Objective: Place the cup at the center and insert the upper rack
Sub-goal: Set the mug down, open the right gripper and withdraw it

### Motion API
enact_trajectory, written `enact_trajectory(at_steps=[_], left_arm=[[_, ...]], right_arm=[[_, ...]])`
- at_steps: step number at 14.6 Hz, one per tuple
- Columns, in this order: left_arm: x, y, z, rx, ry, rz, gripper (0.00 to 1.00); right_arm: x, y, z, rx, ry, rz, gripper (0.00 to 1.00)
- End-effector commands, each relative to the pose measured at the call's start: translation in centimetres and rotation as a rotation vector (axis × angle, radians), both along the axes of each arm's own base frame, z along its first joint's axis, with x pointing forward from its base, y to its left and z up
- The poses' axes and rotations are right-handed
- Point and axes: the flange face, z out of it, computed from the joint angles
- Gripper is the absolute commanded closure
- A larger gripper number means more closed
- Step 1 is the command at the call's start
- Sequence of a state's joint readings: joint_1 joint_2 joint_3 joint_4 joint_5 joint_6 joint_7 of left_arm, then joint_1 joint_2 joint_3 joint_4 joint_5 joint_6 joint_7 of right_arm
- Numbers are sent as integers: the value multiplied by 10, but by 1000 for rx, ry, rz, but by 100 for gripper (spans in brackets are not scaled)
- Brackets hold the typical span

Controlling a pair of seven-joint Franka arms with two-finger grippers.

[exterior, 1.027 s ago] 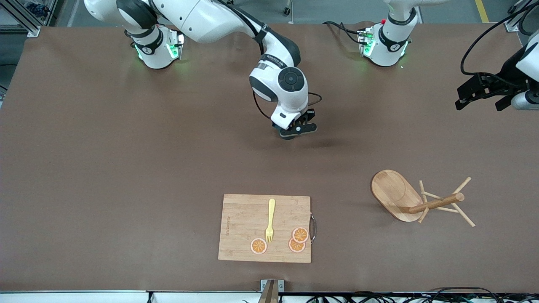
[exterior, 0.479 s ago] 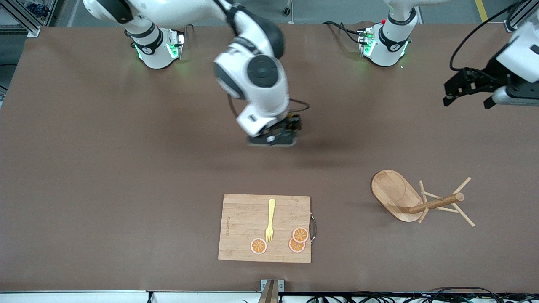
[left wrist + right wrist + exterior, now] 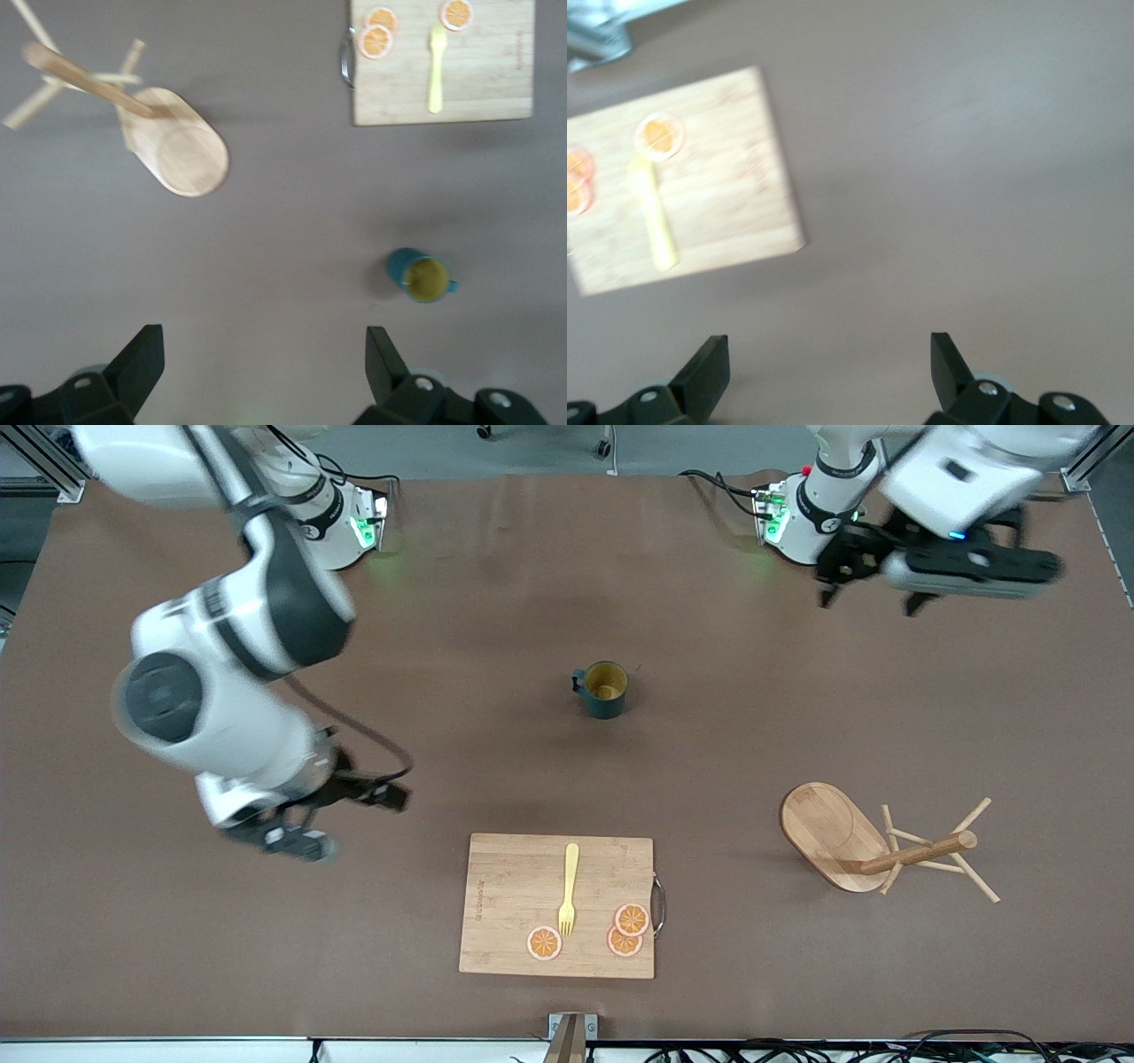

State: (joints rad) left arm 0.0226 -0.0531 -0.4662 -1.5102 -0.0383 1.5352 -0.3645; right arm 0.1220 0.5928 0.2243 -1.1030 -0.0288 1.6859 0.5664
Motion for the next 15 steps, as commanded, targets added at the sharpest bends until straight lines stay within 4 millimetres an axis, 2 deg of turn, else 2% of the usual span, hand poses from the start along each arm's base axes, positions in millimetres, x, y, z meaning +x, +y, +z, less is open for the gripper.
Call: enact_trajectory(at_steps=[1,3,4,5,6,7,9,11,15], left_arm=[[-41,-70,-6,38,-34,49,0],[-70,-123,-25,56,-59,106,0],[-82,-143,-37,55,-82,132,0],[-99,-166,-51,52,-105,142,0],[-111,-182,-63,46,-126,148,0],[-123,-197,-72,38,-152,159,0],[-142,-219,-96,37,-199,171,0],[-166,-240,-126,31,-267,184,0],[-212,-267,-180,47,-411,181,0]], right_arm=[[7,-66,0,-1,22,5,0],[9,-110,1,-4,54,-23,0],[6,-135,15,-1,51,-35,0],[0,-161,40,1,18,-38,0],[-6,-175,61,-6,-15,6,0],[-11,-192,69,-28,-28,47,0],[-21,-238,86,-88,-52,85,0],[-40,-256,101,-134,-61,136,0],[-79,-269,123,-81,-77,118,0]])
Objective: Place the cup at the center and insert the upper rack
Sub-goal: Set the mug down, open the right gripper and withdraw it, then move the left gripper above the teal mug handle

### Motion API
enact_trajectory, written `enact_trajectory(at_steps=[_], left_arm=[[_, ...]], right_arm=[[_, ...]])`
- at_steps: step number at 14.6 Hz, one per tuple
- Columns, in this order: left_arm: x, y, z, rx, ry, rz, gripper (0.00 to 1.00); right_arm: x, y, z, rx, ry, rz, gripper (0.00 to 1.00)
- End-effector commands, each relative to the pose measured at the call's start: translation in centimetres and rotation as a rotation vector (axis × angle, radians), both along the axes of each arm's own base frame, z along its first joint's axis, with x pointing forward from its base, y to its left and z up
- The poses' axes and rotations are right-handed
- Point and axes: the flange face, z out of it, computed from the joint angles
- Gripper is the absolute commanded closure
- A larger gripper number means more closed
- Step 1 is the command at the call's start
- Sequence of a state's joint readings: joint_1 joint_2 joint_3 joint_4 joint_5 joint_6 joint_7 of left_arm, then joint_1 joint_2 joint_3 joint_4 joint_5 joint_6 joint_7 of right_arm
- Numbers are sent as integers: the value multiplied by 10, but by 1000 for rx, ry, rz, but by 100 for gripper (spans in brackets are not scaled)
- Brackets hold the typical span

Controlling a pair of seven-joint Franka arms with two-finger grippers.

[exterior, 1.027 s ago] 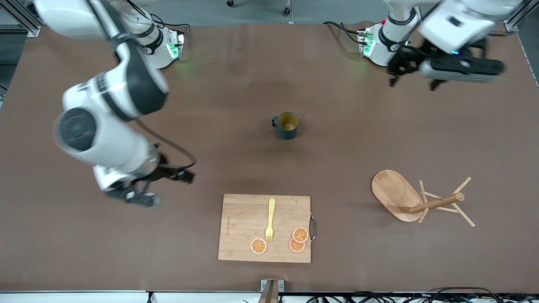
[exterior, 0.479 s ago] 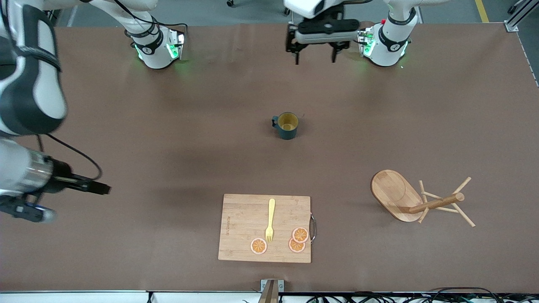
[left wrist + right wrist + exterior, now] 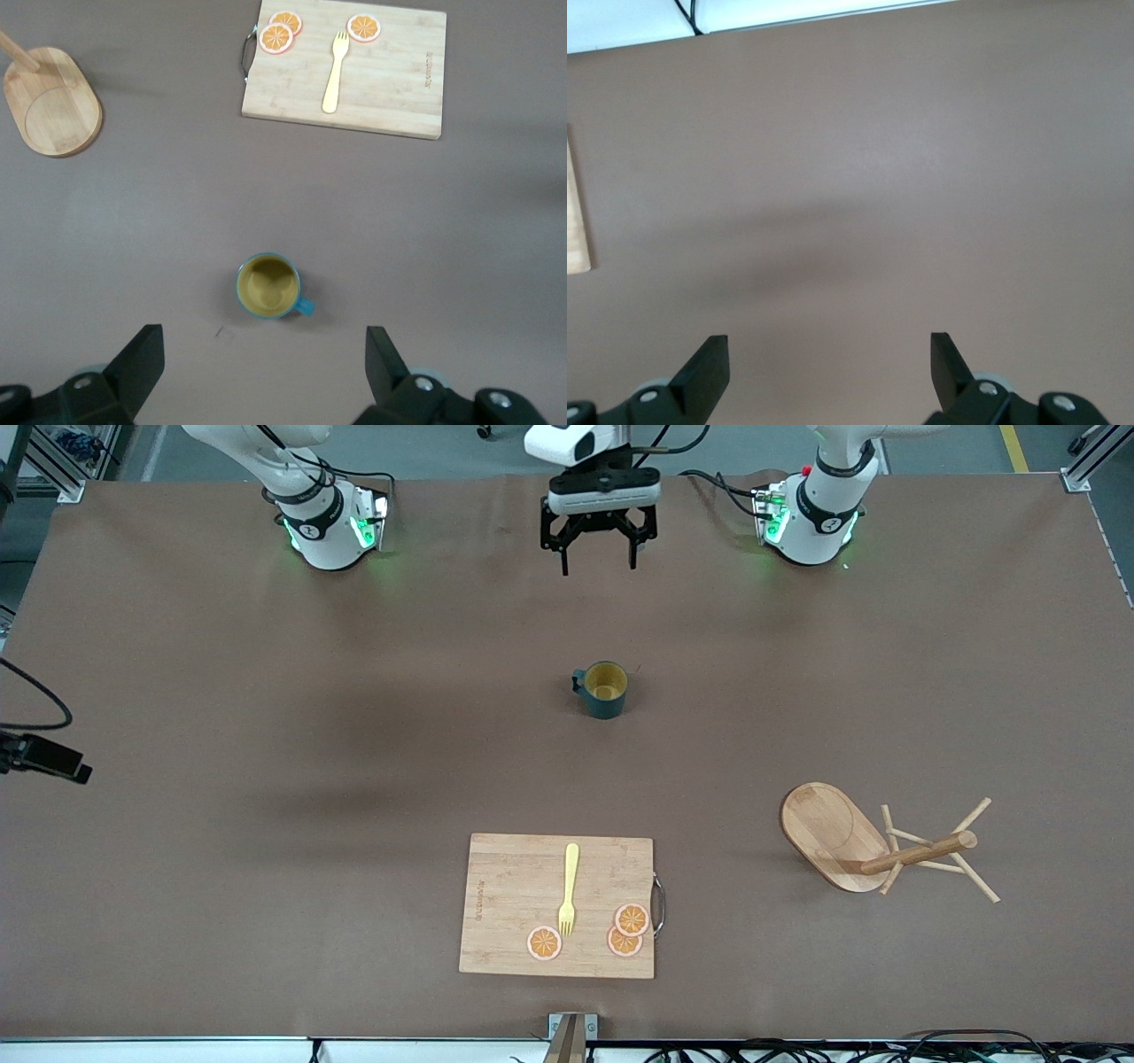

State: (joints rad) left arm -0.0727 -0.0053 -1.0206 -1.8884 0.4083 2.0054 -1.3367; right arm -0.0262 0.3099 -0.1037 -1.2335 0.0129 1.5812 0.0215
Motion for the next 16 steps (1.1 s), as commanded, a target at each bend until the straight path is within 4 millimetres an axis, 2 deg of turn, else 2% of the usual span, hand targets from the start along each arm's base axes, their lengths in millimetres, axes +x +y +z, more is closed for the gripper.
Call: enact_trajectory(at_steps=[1,2,5,7,9,12,14,16], left_arm=[[-22,-13,-37,8,-96,16,0],[-33,-22,-53,3,-121,25,0],[-63,-43,-116,-24,-222,40,0],[-80,-52,-149,-50,-255,46,0],[-95,-53,-180,-51,-280,16,0],[-117,-49,-224,-40,-335,-27,0],[-123,-45,-254,-38,-388,-22,0],[-129,-42,-280,-37,-429,-16,0]], right_arm=[[-33,2,6,40,-3,14,0],[-33,8,8,45,-4,28,0],[-38,2,15,51,-12,32,0],[-42,-1,18,45,-11,73,0],[-45,-1,18,42,-8,82,0],[-71,6,8,37,-34,89,0],[-86,11,5,24,-37,99,0],[-90,11,6,25,-23,99,0]])
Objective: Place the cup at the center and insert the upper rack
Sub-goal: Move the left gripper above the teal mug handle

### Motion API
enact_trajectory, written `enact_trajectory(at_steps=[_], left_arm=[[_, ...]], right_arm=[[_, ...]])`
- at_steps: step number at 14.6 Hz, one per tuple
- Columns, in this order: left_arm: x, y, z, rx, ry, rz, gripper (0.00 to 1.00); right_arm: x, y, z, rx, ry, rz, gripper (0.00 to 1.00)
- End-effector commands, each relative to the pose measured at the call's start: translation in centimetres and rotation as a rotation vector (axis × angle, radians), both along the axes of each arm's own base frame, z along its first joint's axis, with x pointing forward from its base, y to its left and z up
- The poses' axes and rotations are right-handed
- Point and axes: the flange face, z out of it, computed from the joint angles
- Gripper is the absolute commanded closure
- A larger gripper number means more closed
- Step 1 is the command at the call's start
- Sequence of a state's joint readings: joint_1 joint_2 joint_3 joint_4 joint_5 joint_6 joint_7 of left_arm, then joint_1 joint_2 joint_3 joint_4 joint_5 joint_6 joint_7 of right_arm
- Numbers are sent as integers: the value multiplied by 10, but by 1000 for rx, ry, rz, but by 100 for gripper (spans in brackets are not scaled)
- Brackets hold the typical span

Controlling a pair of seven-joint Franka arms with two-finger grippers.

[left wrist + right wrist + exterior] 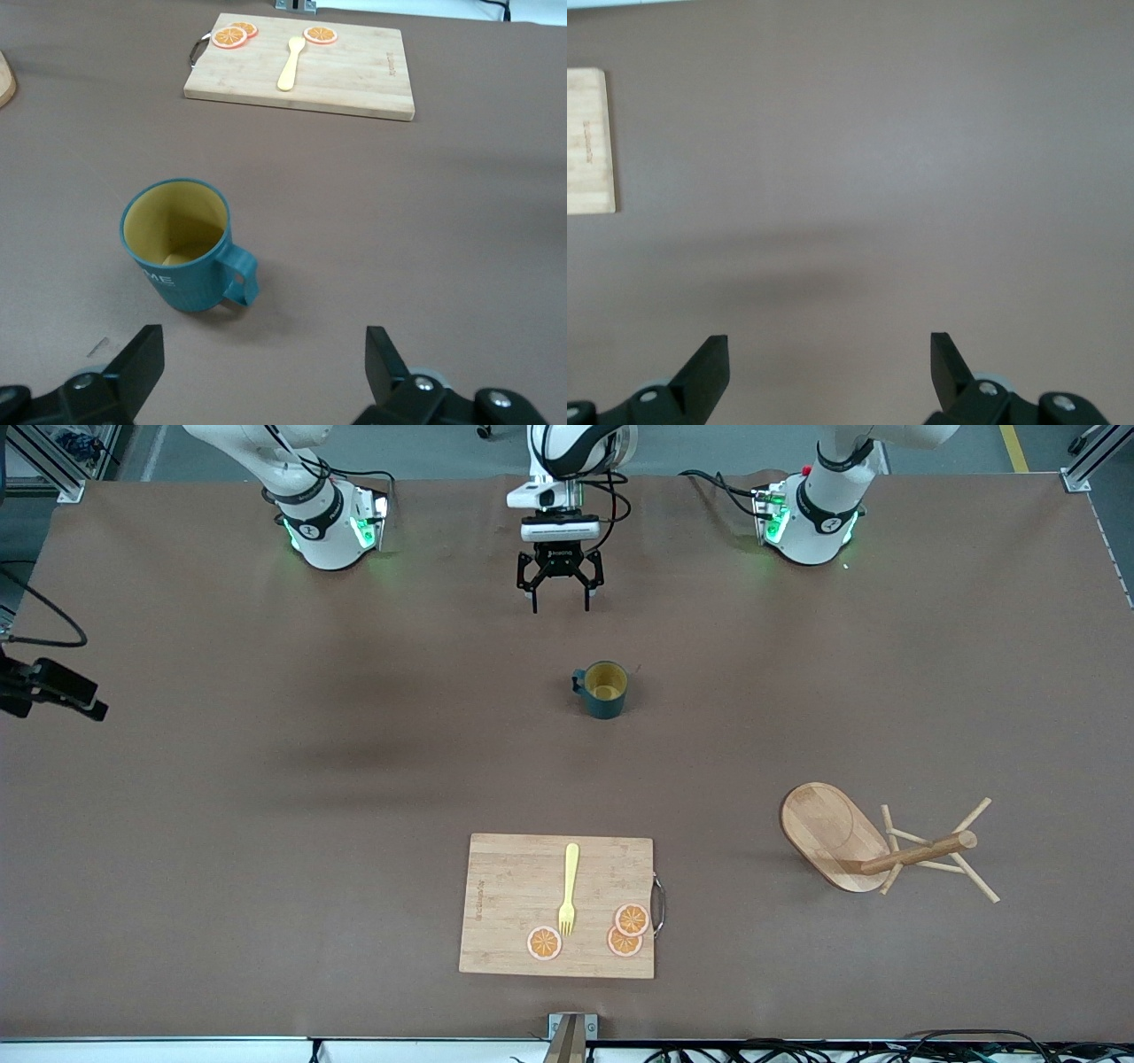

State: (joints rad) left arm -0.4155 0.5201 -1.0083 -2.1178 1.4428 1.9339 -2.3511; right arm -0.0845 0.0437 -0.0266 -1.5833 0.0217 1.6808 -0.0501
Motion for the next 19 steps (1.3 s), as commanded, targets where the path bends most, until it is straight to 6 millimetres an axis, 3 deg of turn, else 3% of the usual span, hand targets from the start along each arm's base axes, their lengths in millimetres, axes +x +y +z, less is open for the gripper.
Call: enact_trajectory(at_steps=[1,5,8,13,19], left_arm=[[-8,0,-36,0,-58,-2,0],[-27,11,-105,94,-194,-61,0],[-32,16,-134,90,-260,-101,0],[-30,14,-145,47,-317,-190,0],[-12,21,-160,55,-402,-247,0]], right_arm=[[-20,2,0,-8,2,15,0],[-20,10,-4,-6,25,23,0],[-21,9,-2,-5,37,28,0],[-19,11,6,-7,21,31,0],[-18,10,15,-8,5,30,0]])
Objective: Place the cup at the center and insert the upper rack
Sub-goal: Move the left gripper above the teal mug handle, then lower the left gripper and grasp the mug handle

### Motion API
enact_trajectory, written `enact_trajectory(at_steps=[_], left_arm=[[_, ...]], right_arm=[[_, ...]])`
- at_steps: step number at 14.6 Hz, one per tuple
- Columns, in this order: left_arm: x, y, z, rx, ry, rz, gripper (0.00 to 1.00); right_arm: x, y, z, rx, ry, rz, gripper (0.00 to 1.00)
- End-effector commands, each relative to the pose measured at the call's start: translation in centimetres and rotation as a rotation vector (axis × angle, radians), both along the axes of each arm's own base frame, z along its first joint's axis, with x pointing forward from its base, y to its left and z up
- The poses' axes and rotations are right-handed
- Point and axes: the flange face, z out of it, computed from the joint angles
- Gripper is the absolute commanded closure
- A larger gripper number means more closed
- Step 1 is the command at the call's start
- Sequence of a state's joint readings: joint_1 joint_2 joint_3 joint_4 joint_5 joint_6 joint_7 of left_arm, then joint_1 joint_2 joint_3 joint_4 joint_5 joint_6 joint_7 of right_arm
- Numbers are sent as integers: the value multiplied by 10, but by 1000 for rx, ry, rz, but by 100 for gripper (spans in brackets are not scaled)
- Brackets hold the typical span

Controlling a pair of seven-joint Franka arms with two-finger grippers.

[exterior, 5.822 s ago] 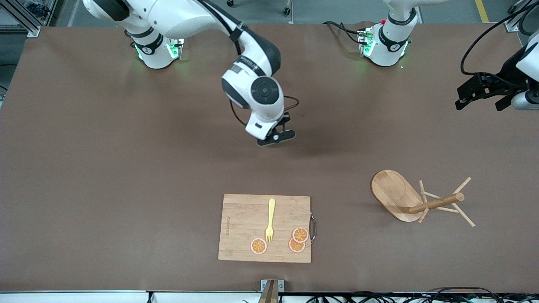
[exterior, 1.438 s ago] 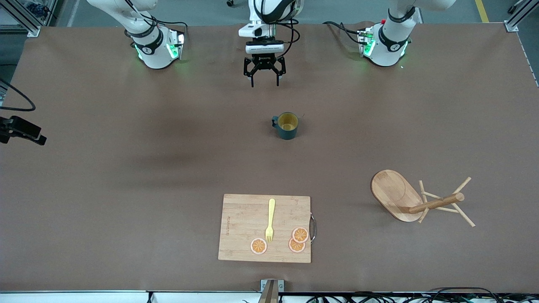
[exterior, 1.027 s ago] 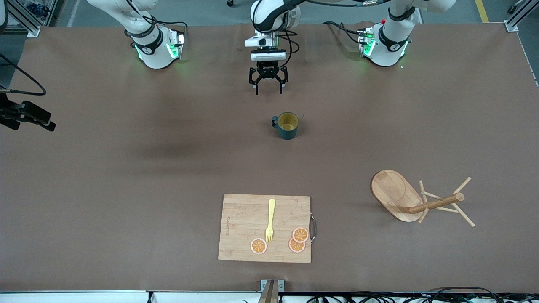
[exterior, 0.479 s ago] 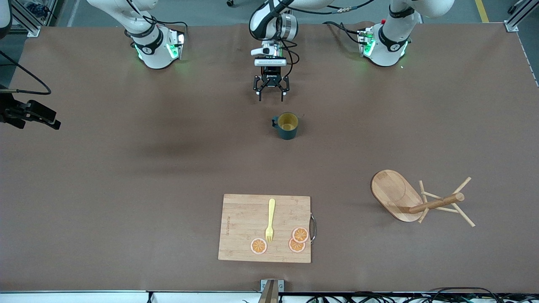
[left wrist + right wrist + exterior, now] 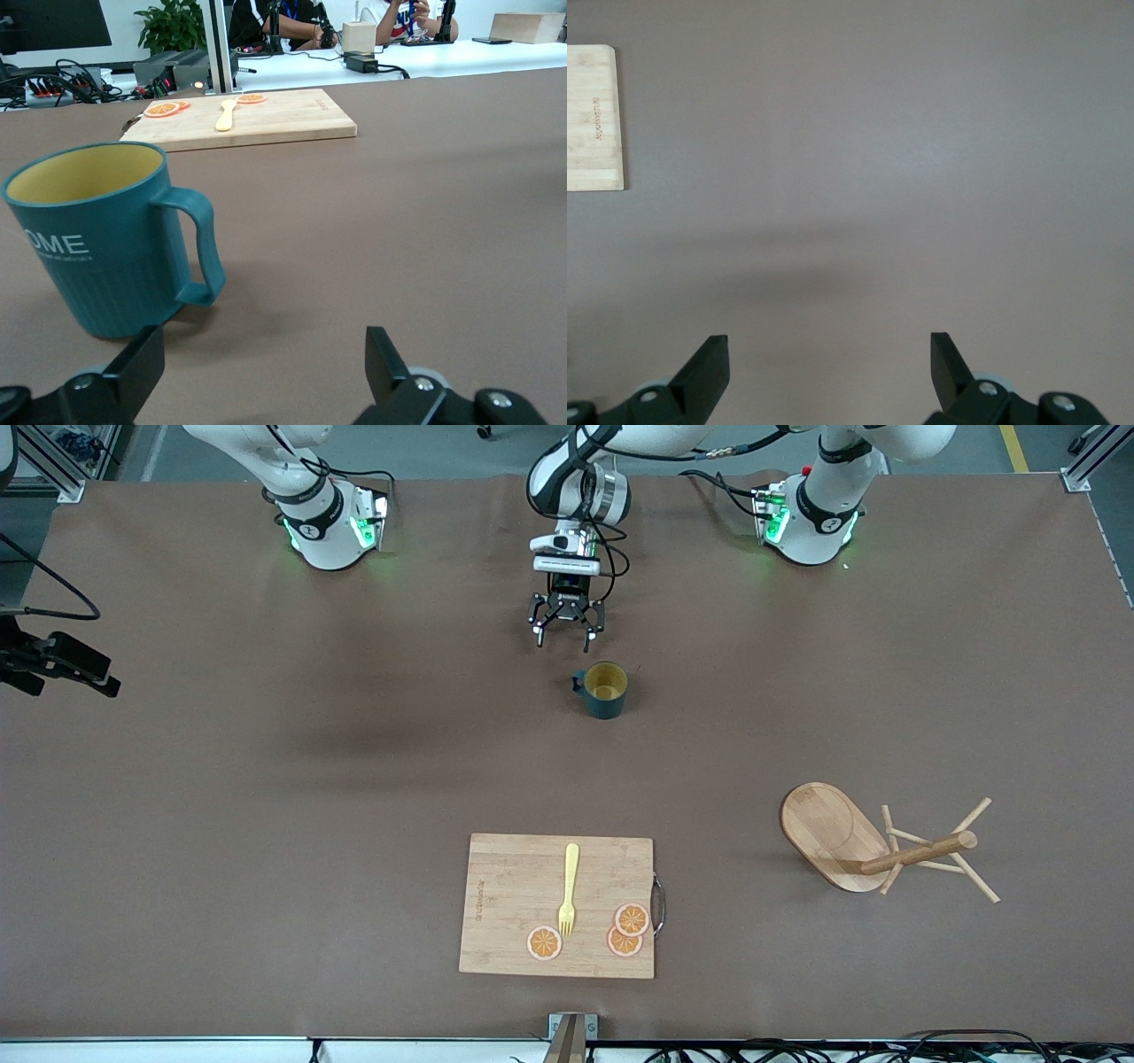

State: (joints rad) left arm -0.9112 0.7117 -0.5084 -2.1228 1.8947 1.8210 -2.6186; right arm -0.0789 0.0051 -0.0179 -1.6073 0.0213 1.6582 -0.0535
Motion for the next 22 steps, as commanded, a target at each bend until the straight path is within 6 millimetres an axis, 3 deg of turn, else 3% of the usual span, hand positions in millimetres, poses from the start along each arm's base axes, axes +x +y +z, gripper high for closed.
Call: enact_trajectory(at_steps=[1,8,16,22], left_arm=[[6,-1,-1,-14,-37,-27,1],[19,3,-10,-5,-67,-60,14],[42,9,-17,7,-110,-76,16],[55,-3,-20,-47,-113,-47,19]], right_arm=[[-5,3,6,-8,-1,16,0],[-6,3,6,-9,5,15,0],[-7,1,5,-8,16,12,0],[-7,0,5,-8,16,10,0]])
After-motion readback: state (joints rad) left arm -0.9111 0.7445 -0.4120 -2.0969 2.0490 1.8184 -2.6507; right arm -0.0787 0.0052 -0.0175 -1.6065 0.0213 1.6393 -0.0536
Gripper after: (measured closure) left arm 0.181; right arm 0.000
